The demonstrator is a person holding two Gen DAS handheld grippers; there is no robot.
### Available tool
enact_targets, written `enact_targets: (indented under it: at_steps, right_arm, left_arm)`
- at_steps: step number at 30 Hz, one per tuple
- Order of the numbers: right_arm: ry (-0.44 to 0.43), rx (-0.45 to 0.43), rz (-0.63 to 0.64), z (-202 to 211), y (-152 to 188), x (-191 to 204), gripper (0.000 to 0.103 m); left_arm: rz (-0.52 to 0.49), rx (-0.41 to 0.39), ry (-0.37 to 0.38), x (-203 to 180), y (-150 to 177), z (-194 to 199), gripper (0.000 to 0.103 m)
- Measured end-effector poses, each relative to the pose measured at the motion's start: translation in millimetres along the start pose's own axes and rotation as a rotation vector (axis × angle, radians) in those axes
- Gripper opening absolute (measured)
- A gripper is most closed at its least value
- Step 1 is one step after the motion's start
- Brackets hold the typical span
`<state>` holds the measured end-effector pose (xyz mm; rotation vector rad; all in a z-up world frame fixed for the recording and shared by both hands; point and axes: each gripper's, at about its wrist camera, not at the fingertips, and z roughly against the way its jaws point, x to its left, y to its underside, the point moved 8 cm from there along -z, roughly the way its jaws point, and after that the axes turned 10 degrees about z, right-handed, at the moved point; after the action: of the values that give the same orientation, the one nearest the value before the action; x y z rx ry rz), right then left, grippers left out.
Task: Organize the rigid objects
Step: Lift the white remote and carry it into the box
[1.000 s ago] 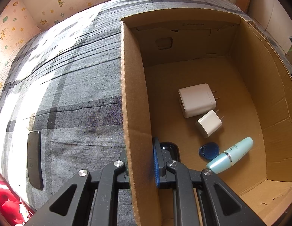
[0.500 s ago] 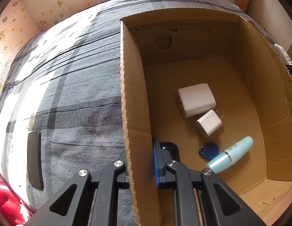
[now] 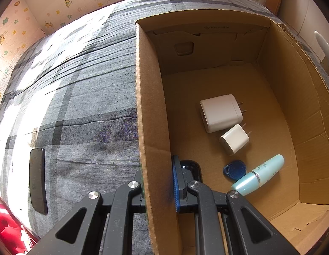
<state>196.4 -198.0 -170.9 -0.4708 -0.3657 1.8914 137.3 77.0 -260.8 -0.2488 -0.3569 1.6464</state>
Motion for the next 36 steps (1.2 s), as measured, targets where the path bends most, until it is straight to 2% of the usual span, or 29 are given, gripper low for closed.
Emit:
enact_targets:
  at_steps: [19,36]
  right_arm:
    - [-0.079,-0.046,0.121,12,-36,94,0.050]
    - [-0.145,0.020,0.197,-24,-29,165,0.050]
  left_arm:
    - [0.004,-0.002,0.010,0,0,0,0.015]
    - [0.006,-0.002,0.015,2,1,-2,0.015]
